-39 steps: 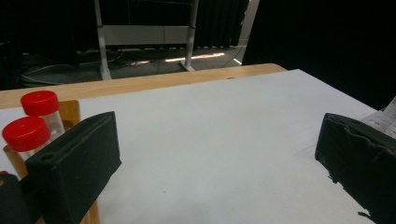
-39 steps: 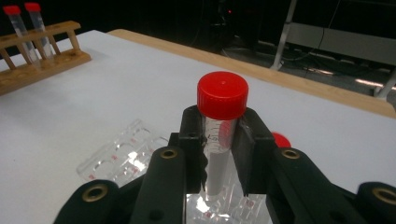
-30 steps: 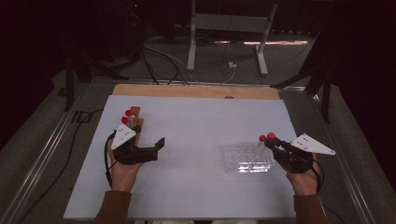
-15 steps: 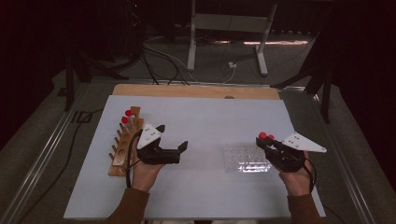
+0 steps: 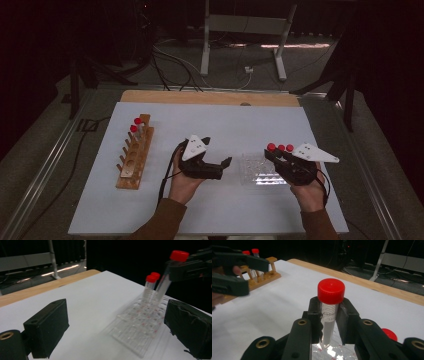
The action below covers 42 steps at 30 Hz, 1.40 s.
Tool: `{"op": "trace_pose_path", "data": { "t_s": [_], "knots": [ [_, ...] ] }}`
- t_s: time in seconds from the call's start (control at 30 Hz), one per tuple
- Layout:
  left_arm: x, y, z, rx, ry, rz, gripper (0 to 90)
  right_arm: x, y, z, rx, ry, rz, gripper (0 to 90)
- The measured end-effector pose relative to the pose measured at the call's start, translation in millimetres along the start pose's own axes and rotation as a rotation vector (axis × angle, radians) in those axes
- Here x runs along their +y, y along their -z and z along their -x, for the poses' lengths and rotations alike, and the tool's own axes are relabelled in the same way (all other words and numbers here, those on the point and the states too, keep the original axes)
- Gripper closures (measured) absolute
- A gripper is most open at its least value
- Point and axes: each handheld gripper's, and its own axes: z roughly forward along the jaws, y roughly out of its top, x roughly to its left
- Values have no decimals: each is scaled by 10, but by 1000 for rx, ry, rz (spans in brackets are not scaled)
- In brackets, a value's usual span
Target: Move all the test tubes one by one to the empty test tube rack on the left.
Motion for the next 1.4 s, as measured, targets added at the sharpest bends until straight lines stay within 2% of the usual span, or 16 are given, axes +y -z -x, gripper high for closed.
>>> {"op": "trace_pose_path", "data": {
  "t_s": [0.23,0.37,0.43,0.6,0.73,1.0,1.13,1.23,1.4],
  "knots": [
    [3,-276,228,-79,-28,-25,89,35,-25,-79,25,-1,0,737],
    [5,-393,350,-87,-64,-31,184,43,-27,-106,41,-2,1,738],
    [5,-433,402,-100,-79,-29,261,47,-30,-121,44,1,-3,737],
    [15,-494,484,-113,-100,-16,433,48,-40,-133,57,-1,-8,737],
    [22,-526,518,-106,-117,-19,562,46,-47,-134,67,-6,-9,736],
    [7,-597,585,-101,-160,-31,744,43,-55,-132,80,-17,-13,736],
    [11,-600,577,-104,-155,-26,760,43,-49,-117,82,-21,-13,730],
    [14,-602,556,-95,-148,-28,761,50,-34,-106,88,-26,-2,653],
    [27,-588,472,-73,-117,-30,762,64,22,-50,109,-51,34,461]
  ]
}}
